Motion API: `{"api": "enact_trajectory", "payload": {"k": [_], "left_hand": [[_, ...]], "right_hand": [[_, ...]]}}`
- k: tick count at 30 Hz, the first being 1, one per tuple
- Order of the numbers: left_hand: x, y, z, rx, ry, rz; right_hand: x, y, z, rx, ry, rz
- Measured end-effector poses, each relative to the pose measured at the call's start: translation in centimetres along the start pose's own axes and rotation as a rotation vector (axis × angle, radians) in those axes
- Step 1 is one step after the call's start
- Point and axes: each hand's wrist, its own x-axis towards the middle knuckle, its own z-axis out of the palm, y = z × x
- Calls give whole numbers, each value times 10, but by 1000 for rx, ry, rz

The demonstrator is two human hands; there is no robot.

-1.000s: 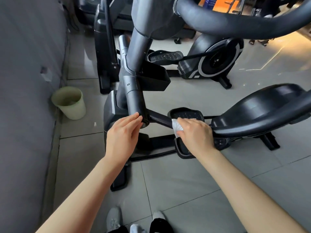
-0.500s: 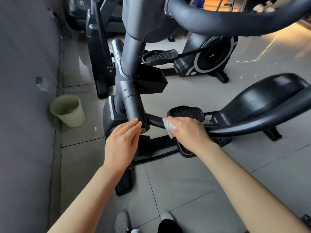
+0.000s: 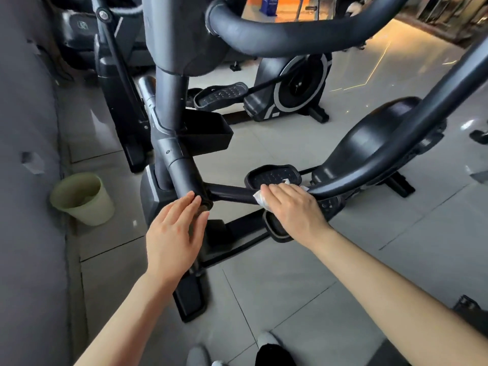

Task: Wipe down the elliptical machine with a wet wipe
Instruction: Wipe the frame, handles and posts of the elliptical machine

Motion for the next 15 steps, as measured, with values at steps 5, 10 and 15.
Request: {"api": "enact_trajectory", "payload": {"k": [5,10,15], "left_hand": [[8,39,18,-59,-90,202],[18,83,29,-177,-156,306],[32,111,31,-311,-182,295]], "right_hand": [[-33,61,-33,-249,78,-152],[-38,115,-103,-434,42,-332],[-28,166,-172,-486,121,-368]]}}
